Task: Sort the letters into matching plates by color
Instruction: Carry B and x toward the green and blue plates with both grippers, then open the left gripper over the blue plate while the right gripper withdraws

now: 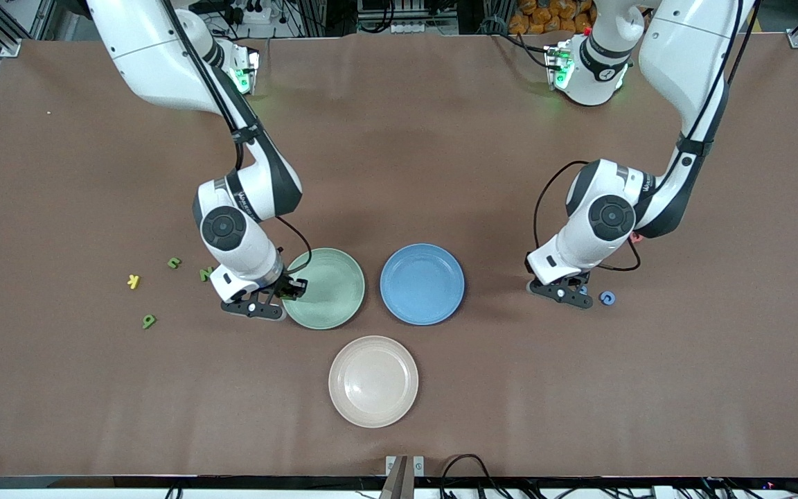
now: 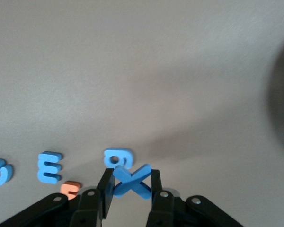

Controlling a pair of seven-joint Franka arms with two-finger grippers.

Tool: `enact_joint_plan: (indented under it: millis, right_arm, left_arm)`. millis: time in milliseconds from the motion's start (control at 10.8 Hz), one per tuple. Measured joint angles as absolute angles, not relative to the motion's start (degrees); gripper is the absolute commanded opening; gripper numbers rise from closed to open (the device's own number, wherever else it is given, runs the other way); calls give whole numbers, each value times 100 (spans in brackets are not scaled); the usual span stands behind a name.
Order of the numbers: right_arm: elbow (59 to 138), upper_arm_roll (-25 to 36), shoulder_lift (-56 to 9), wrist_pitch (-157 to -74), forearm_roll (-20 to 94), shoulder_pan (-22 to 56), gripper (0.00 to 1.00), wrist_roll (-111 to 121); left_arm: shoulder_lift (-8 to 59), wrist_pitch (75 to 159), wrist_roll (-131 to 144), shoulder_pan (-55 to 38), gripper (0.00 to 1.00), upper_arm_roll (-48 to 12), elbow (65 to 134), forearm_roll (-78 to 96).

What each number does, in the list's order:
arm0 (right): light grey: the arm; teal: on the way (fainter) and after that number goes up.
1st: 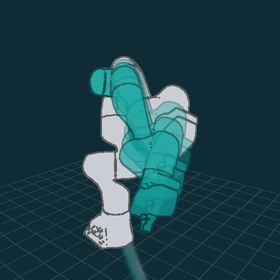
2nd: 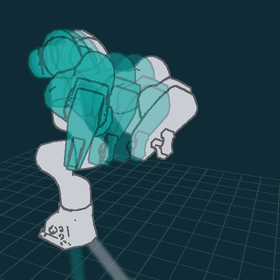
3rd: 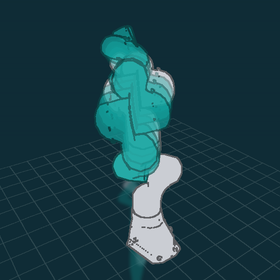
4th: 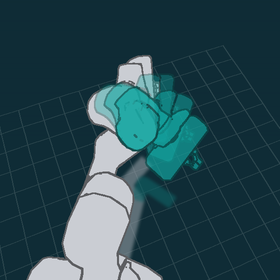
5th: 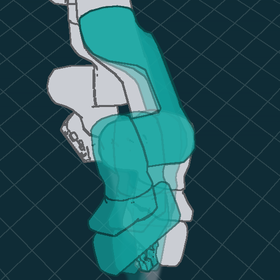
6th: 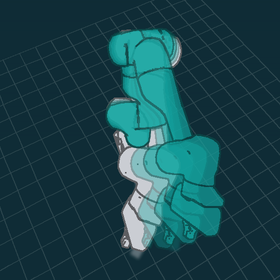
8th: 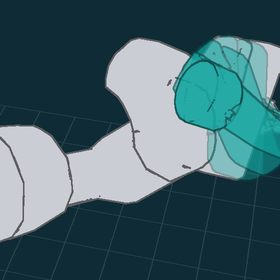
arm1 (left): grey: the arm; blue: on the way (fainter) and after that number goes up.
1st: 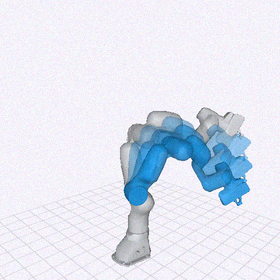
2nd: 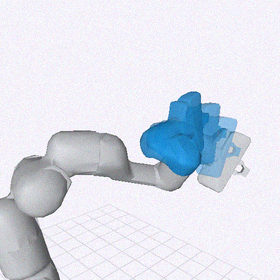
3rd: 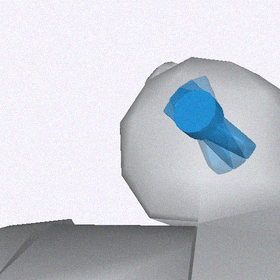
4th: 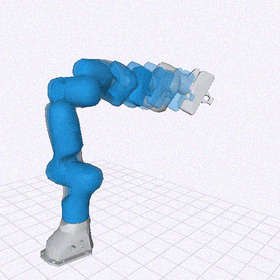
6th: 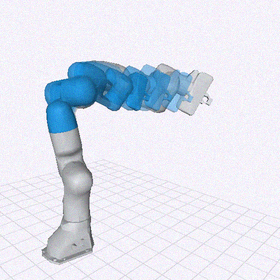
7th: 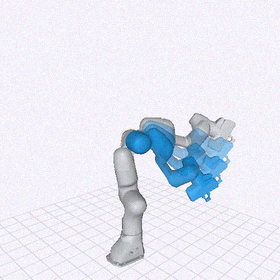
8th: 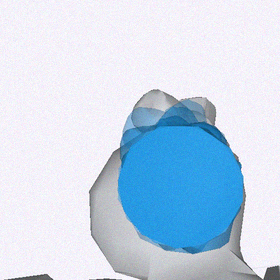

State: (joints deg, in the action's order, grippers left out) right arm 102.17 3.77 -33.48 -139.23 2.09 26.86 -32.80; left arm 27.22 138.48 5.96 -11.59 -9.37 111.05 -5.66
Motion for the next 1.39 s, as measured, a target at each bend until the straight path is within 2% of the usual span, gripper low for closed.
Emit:
enact_joint_plan:
  millis: [93,186,279,1022,1394]
  right_arm:
    - [10197,354,-3373,-13923,210,2734,31,-3515]
    - [10181,329,-3391,-13922,210,2777,49,-3723]
    - [10164,314,-3406,-13922,210,2818,99,-3921]
    - [10060,281,-3437,-13919,86,2849,100,-4117]
    - [10052,521,-3437,-13898,82,2461,100,-3491]
  left_arm:
    - [2723,13817,808,-1197,0,-976,11043,-566]
    - [2724,13817,992,-1222,0,-1024,11016,-566]
    - [2726,13817,1194,-1276,0,-1056,10993,-566]
    - [3240,13817,2977,-2106,0,-1083,10175,-566]
    - [3715,13817,3871,-2533,0,-1086,9679,-566]
